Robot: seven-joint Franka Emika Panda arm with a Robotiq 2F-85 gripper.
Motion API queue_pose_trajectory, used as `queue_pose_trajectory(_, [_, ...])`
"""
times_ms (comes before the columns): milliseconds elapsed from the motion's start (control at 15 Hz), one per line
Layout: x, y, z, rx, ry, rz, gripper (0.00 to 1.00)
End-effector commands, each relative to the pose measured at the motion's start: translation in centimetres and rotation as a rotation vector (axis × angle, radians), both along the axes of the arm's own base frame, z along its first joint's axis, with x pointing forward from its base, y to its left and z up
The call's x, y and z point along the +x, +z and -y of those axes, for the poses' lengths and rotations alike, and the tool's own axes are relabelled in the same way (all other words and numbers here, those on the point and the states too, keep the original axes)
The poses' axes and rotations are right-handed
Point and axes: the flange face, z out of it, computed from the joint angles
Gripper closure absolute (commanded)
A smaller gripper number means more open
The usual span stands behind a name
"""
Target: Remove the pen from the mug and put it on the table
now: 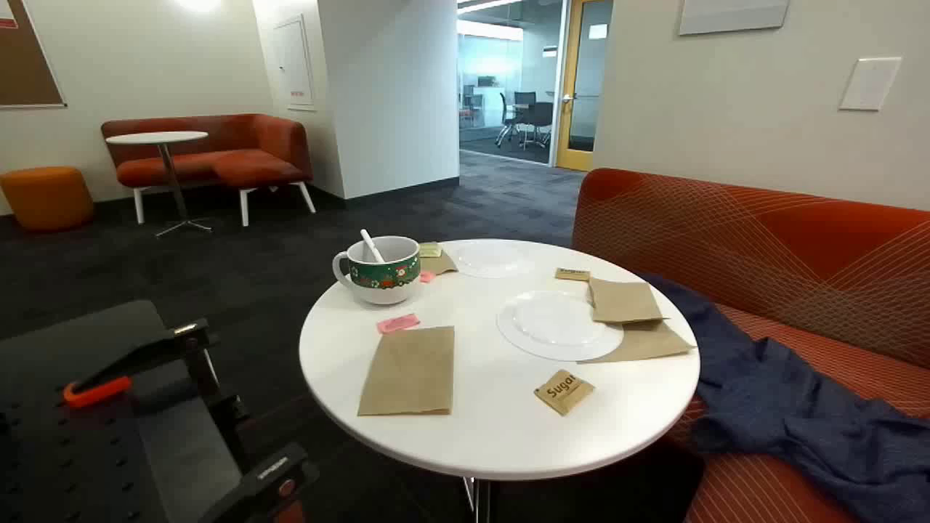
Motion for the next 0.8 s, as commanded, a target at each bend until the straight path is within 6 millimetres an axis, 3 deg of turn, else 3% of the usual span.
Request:
queue_pose_trajectory(0, [0.0,0.0,0.0,0.0,0.0,-0.001,0.0])
queue_pose_trajectory(400, [0.1,-0.2,-0.2,-0.014,0.015,0.004,0.0])
queue_pose_trajectory(733, [1.3,-3.1,-3.8,-0.049,0.199,0.027,0.0])
